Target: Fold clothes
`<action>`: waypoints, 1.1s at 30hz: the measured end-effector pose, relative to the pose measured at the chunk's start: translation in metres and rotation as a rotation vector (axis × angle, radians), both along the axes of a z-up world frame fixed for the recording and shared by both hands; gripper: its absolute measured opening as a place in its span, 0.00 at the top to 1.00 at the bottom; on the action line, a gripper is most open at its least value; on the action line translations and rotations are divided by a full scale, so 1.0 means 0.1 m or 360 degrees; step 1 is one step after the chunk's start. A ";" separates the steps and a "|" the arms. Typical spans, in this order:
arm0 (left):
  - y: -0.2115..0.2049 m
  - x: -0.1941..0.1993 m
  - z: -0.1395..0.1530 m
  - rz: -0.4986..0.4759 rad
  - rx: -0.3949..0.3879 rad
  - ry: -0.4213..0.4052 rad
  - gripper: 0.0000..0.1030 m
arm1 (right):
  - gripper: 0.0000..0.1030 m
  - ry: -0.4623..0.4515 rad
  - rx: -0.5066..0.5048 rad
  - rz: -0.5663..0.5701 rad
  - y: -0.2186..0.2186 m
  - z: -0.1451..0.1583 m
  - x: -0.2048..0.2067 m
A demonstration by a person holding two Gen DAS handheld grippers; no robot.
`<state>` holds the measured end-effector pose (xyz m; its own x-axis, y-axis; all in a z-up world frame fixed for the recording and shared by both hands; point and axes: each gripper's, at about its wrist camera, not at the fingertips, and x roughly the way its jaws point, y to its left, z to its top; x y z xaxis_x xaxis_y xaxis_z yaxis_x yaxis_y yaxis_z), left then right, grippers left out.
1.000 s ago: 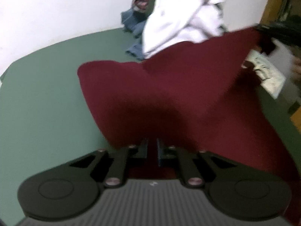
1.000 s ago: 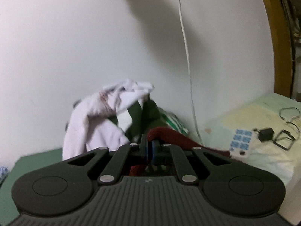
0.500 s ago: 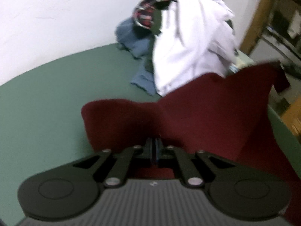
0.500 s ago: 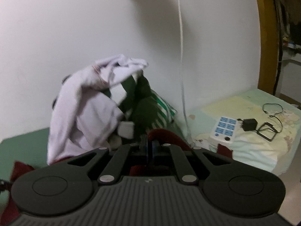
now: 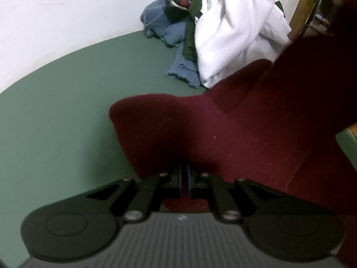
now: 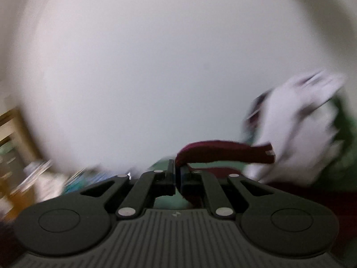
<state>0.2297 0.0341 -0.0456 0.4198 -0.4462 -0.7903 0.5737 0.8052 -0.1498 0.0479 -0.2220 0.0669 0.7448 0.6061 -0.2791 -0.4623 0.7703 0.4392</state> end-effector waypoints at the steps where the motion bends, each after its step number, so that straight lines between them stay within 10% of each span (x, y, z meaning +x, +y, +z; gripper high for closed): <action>1: 0.01 -0.01 0.02 -0.0001 0.0000 -0.0003 0.92 | 0.96 0.0030 -0.0021 0.0089 0.12 -0.06 -0.07; 17: 0.30 -0.58 0.08 -0.0025 -0.0133 0.0036 0.93 | 0.95 0.0454 -0.0704 0.0680 0.89 -1.17 -1.08; 21: 0.16 -0.68 0.05 -0.0099 -0.0092 0.0030 0.91 | 0.88 0.0454 -0.0795 0.0653 0.86 -1.19 -1.05; 24: 0.07 -0.64 0.07 -0.0082 -0.0091 -0.0008 0.77 | 0.63 0.0424 -0.0836 0.0695 0.89 -1.05 -1.17; 29: -0.10 -0.45 0.07 -0.0047 -0.0115 -0.0017 0.54 | 0.60 0.0298 -0.0742 0.0550 0.84 -0.81 -1.29; 33: -0.30 -0.35 -0.02 -0.0028 -0.0088 0.0017 0.63 | 0.59 0.0215 -0.0687 0.0202 0.81 -0.84 -1.15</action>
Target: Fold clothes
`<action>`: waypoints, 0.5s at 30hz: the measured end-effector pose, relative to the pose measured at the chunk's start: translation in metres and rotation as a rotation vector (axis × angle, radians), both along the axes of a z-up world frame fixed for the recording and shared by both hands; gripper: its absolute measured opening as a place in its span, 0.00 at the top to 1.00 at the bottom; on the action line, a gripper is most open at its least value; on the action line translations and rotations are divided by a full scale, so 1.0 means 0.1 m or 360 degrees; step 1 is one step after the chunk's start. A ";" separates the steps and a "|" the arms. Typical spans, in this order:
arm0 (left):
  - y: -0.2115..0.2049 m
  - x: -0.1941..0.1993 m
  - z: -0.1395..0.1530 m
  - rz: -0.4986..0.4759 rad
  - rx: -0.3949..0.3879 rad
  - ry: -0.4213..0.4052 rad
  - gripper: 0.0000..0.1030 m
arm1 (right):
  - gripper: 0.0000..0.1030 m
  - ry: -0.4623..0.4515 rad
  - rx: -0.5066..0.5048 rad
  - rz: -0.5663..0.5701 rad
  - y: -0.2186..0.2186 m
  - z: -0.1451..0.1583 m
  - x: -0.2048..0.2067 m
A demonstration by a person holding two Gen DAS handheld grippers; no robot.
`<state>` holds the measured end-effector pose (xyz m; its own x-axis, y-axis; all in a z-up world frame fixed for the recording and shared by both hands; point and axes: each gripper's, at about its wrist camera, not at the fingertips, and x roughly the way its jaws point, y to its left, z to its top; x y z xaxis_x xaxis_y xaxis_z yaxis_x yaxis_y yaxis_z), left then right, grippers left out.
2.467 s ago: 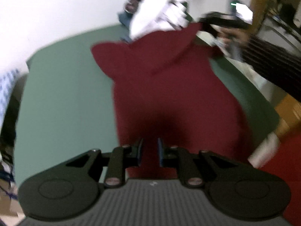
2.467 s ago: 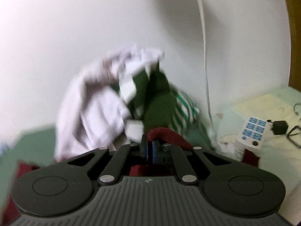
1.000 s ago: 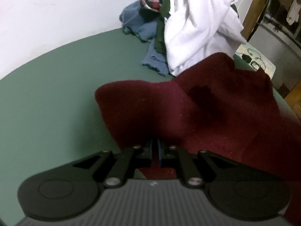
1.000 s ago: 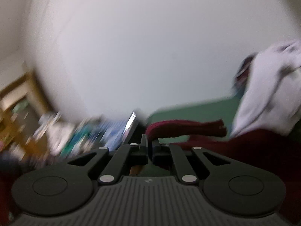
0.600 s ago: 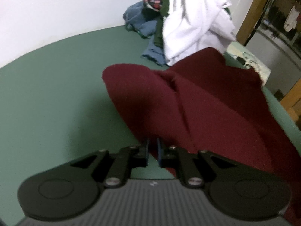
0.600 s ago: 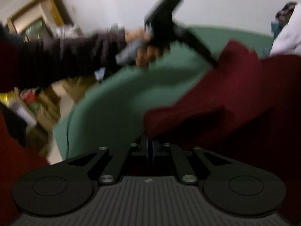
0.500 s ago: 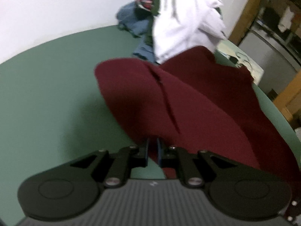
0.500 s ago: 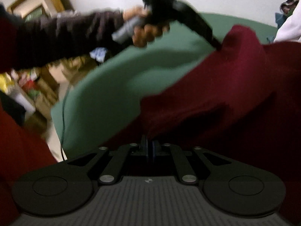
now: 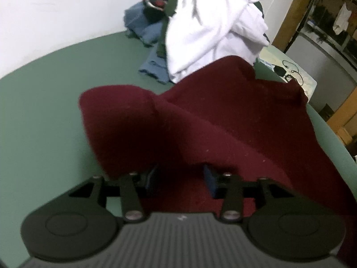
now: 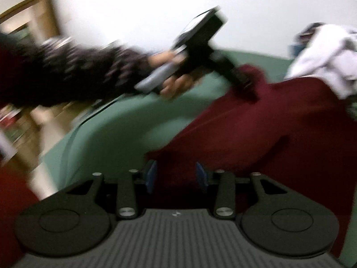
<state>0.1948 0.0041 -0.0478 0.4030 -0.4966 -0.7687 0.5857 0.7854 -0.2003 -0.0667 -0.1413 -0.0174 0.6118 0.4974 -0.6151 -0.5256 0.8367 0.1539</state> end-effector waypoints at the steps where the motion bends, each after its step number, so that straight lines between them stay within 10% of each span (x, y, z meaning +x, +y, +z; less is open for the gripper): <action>1: -0.03 -0.01 0.00 -0.0002 0.0003 -0.0002 0.70 | 0.59 -0.0021 -0.0008 -0.0046 0.02 -0.07 0.07; 5: -0.06 -0.07 0.05 -0.0035 0.0007 0.0003 1.00 | 0.59 -0.0064 -0.0075 -0.0181 0.12 -0.37 0.30; 9: -0.04 -0.14 0.09 -0.0014 0.0100 -0.0054 1.00 | 0.94 -0.0024 -0.0063 -0.0154 0.14 -0.49 0.37; 15: 0.16 -0.24 0.23 0.0027 0.0052 -0.0085 1.00 | 0.95 0.0057 0.0222 0.0177 0.11 -0.10 0.12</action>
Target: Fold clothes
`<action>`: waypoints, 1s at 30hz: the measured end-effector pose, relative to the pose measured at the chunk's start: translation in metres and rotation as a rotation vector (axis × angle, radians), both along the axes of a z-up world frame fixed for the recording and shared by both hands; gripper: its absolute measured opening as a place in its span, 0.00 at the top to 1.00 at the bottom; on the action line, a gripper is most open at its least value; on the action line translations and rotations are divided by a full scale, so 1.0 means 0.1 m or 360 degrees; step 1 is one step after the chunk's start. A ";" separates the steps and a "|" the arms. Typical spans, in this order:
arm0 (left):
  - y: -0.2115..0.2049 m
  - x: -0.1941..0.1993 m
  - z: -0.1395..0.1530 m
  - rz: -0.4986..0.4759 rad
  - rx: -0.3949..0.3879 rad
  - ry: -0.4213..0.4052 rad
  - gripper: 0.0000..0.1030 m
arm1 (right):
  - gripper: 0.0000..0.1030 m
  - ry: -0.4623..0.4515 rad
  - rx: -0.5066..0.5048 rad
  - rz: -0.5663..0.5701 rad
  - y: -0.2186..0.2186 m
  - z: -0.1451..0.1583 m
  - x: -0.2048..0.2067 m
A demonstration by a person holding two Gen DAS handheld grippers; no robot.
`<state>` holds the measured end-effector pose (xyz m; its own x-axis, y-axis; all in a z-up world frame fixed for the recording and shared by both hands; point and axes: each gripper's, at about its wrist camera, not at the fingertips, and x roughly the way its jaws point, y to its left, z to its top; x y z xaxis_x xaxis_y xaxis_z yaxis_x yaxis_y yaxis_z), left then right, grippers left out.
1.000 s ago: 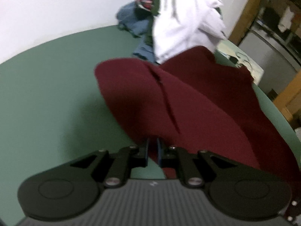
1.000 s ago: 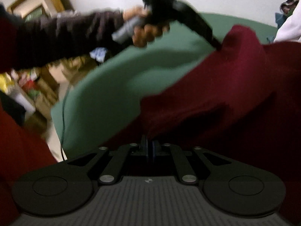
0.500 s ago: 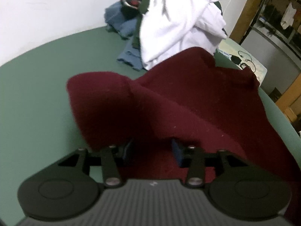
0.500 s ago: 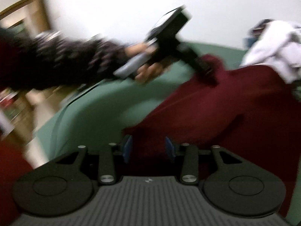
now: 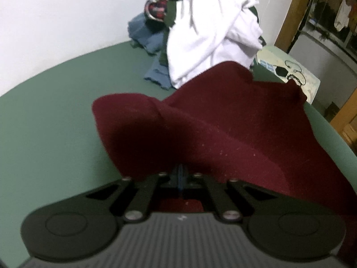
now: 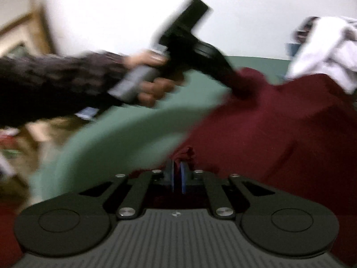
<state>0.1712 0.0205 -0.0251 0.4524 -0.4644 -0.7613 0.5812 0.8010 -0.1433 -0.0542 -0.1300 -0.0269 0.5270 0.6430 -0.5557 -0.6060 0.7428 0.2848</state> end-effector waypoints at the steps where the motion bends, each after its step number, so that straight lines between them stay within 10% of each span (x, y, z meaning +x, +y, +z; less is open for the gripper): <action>1: 0.03 -0.02 0.01 0.0003 0.0002 -0.0004 1.00 | 0.95 0.0047 0.0037 0.0099 0.01 0.05 -0.05; 6: 0.17 -0.09 -0.04 0.0017 -0.0023 0.0052 1.00 | 0.94 0.0296 -0.0096 0.0512 0.15 -0.05 -0.27; 12: 0.27 -0.20 -0.09 -0.0016 -0.0100 0.0118 0.93 | 0.88 0.0619 -0.0181 0.0574 0.02 -0.27 -0.20; 14: 0.25 -0.21 -0.10 -0.0026 -0.0114 0.0118 0.73 | 0.77 0.0584 -0.0063 0.0486 -0.06 -0.16 -0.16; 22: 0.04 0.05 -0.20 0.0057 -0.0126 0.0112 0.61 | 0.69 0.0341 -0.0037 0.0142 0.20 -0.20 -0.03; 27: -0.12 0.18 -0.26 0.0051 -0.0107 0.0100 0.66 | 0.71 0.0194 -0.0186 0.0139 0.31 -0.36 -0.19; 30: -0.16 0.16 -0.26 0.0032 -0.0115 0.0079 0.84 | 0.97 0.0206 -0.0205 0.0051 0.28 -0.33 -0.19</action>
<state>0.1872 0.0048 -0.0511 0.4247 -0.5102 -0.7479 0.5559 0.7990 -0.2294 -0.0733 -0.1020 -0.0596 0.4262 0.5777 -0.6961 -0.5945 0.7589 0.2658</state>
